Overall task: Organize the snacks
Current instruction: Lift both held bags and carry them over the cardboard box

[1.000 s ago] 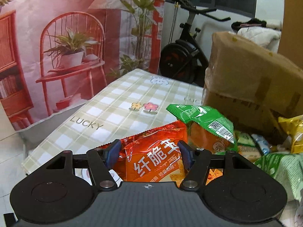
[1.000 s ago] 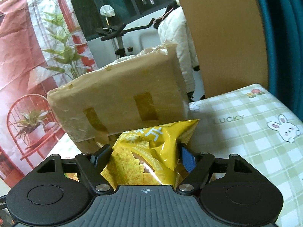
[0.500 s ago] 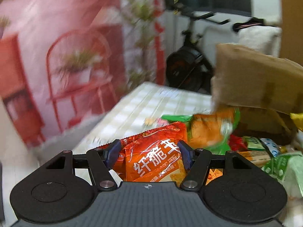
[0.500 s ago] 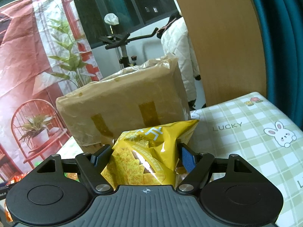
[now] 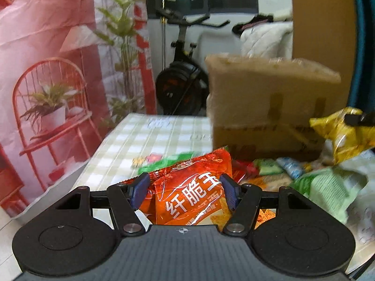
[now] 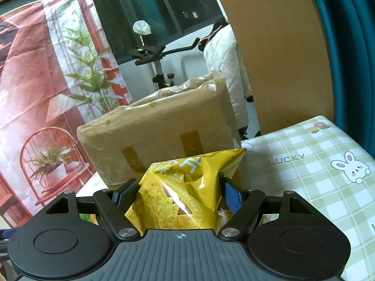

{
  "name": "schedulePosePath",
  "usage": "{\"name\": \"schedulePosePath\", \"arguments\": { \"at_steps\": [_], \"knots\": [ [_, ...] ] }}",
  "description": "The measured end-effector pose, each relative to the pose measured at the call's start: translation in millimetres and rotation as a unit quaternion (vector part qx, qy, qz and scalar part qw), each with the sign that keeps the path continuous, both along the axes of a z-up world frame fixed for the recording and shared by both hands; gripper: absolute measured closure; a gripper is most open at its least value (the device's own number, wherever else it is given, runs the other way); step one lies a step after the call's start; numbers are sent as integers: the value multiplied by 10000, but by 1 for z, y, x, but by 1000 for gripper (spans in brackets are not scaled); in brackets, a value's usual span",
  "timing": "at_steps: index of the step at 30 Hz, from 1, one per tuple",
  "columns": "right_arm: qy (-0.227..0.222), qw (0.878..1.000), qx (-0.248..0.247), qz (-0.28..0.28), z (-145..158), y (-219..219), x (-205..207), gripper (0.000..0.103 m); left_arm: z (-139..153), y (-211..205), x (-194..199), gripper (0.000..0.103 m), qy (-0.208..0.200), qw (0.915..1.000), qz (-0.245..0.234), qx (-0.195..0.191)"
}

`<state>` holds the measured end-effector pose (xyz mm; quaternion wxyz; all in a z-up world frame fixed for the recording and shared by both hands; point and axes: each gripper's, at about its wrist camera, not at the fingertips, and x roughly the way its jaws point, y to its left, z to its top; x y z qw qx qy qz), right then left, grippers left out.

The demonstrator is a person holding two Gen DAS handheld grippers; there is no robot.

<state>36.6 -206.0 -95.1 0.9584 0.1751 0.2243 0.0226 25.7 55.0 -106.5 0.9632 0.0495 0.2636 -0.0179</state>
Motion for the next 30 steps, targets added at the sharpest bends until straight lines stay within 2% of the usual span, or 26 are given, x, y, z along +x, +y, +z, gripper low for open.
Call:
{"name": "schedulePosePath", "arguments": {
  "at_steps": [7, 17, 24, 30],
  "knots": [
    [-209, 9997, 79, -91, 11, -10, -3, 30, 41, -5, 3, 36, -914, 9957, -119, -8],
    [-1020, 9943, -284, -94, 65, -17, -1, 30, 84, -43, 53, 36, -1461, 9884, -421, 49],
    [-1555, 9841, -860, 13, 109, -25, 39, 30, 102, -75, 106, 36, -1575, 9857, -585, 102],
    [-1630, 9766, -1375, 280, 123, -23, 102, 30, 110, -95, 159, 35, -1580, 9858, -543, 153]
  ]
}}
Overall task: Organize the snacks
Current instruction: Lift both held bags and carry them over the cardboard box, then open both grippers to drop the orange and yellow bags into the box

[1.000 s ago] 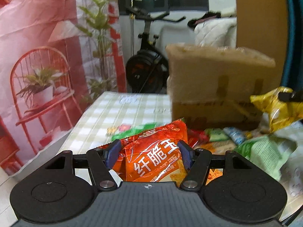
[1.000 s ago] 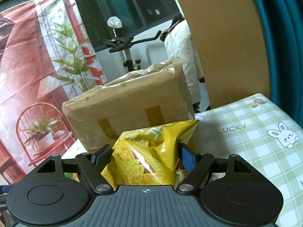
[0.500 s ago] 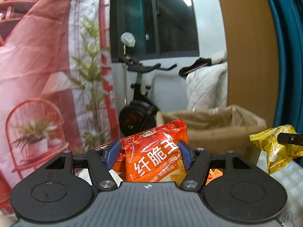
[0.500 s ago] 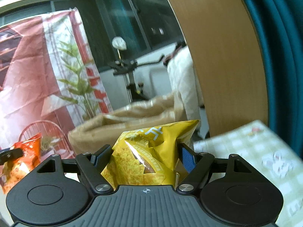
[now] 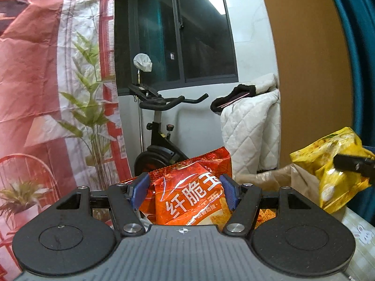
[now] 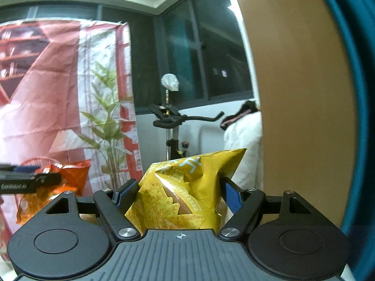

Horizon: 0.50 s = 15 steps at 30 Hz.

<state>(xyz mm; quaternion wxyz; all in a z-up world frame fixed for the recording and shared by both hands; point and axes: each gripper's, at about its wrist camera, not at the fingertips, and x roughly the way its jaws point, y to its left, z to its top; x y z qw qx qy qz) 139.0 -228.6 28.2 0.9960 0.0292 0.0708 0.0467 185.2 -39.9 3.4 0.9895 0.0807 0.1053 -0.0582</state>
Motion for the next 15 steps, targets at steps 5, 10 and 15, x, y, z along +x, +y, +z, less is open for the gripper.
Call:
{"name": "schedulePosePath", "arguments": {
  "at_steps": [5, 10, 15],
  "knots": [
    [247, 9991, -338, -22, -8, 6, 47, 30, -3, -14, 35, 35, 48, 9998, 90, 160],
    [663, 9970, -390, -77, -27, 10, 80, 29, -13, -24, 64, 34, 387, 9991, 69, 126],
    [1039, 9936, -328, -287, -46, 10, 93, 23, -25, -26, 83, 22, 801, 9968, -68, 34]
  ]
}}
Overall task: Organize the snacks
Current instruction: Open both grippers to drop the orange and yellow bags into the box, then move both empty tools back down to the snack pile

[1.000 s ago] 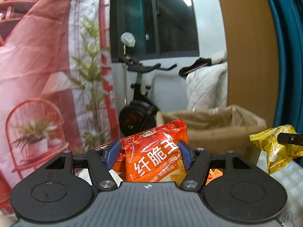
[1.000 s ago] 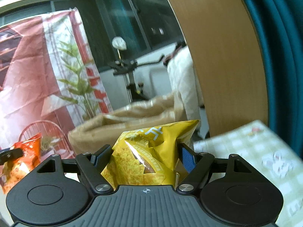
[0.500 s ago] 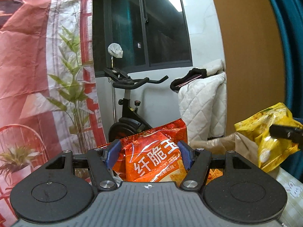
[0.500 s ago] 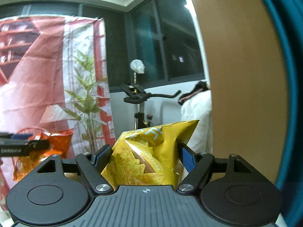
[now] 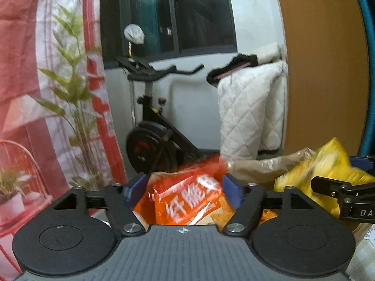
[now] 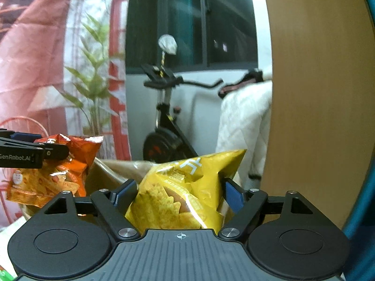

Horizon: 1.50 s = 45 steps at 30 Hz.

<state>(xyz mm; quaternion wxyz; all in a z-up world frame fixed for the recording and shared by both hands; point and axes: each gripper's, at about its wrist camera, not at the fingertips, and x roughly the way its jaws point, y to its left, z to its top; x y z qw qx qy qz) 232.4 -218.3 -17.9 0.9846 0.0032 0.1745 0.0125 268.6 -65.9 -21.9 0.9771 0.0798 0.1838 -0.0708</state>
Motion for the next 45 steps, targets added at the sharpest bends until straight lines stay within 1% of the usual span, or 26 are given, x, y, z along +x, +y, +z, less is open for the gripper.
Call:
{"name": "schedulePosePath", "arguments": {
  "at_steps": [1, 3, 6, 10, 14, 21, 27, 32, 36, 40, 42, 45],
  "knots": [
    [77, 10000, 13, -33, -3, -1, 1, 17, -2, 1, 2, 16, 65, 10000, -37, -43],
    [134, 9999, 22, -53, -4, -2, -2, 13, -3, 5, 1, 15, 124, 9998, -104, -146],
    [172, 9998, 39, -64, -5, -3, -7, 11, -3, 11, -3, 13, 186, 9991, -212, -314],
    [187, 9997, 130, -58, -1, -6, -18, 11, 0, 20, -14, 13, 213, 9988, -154, -407],
    [165, 9997, 190, 43, 6, -6, -36, 11, 7, 28, -30, 13, 201, 9990, -110, -382],
    [119, 9990, 323, 278, 16, 3, -79, 11, 18, 49, -75, 13, 247, 9978, -145, -597],
    [125, 9982, 339, 489, 15, 17, -116, 11, 13, 64, -112, 14, 358, 9970, -163, -663],
    [201, 9971, 454, 584, 3, 26, -148, 11, 0, 73, -143, 14, 427, 9969, -179, -630],
    [330, 9967, 335, 655, -12, 32, -169, 11, -15, 79, -162, 15, 603, 9951, -281, -732],
    [551, 9958, 251, 681, -29, 38, -181, 12, -33, 80, -178, 18, 761, 9931, -367, -810],
    [664, 9951, 248, 696, -38, 41, -187, 12, -44, 78, -183, 18, 935, 9904, -430, -919],
    [820, 9942, 169, 681, -52, 44, -196, 13, -64, 72, -189, 19, 1257, 9839, -565, -1139]
  ]
}}
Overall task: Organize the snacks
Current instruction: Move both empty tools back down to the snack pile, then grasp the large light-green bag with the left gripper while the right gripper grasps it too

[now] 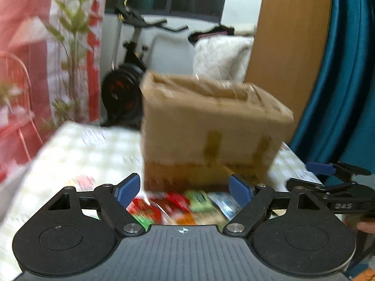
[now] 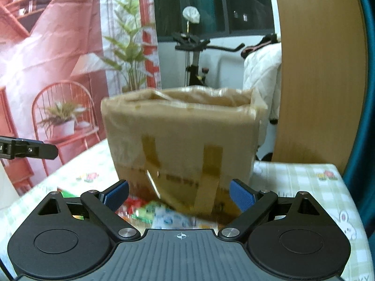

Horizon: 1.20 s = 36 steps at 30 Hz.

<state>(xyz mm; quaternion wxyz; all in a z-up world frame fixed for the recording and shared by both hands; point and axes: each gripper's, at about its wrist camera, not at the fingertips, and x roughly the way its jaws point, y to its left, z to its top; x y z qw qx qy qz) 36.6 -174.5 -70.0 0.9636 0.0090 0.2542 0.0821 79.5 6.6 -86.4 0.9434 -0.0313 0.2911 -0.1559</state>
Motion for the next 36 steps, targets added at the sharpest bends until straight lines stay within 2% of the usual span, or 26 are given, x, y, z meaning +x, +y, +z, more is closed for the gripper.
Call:
{"name": "schedulePosePath", "arguments": {
  "at_steps": [6, 13, 18, 21, 22, 24, 25, 27, 28, 29, 31, 36],
  "knots": [
    [584, 9980, -188, 153, -32, 1, -18, 27, -37, -18, -6, 23, 568, 9972, -340, -336],
    [947, 9941, 56, 523, -52, 3, -33, 36, -64, -46, -19, 24, 896, 9918, -905, -141],
    [1099, 9902, 311, 808, -57, 5, -35, 43, -80, -55, -28, 25, 1151, 9878, -1050, -37],
    [1194, 9876, 516, 884, -60, 3, -31, 46, -89, -56, -29, 28, 1270, 9860, -1083, 25],
    [1253, 9865, 575, 889, -61, 2, -28, 48, -93, -54, -27, 31, 1322, 9849, -1118, -51],
    [1349, 9844, 689, 900, -65, 1, -28, 51, -98, -51, -25, 46, 1433, 9818, -1209, -291],
    [1400, 9830, 749, 921, -66, 1, -28, 56, -99, -51, -24, 55, 1442, 9808, -1260, -369],
    [1430, 9820, 842, 906, -68, 2, -30, 62, -98, -53, -26, 62, 1314, 9827, -1283, -252],
    [1450, 9813, 863, 923, -69, 4, -31, 68, -97, -53, -27, 69, 1280, 9835, -1265, -184],
    [1432, 9818, 863, 904, -69, 5, -32, 68, -97, -53, -28, 76, 1280, 9846, -1186, -113],
    [1397, 9821, 900, 888, -68, 7, -35, 72, -96, -50, -28, 76, 1281, 9851, -1138, -129],
    [1192, 9844, 919, 912, -56, 11, -41, 73, -80, -44, -35, 76, 1060, 9883, -1086, -137]
  ]
}}
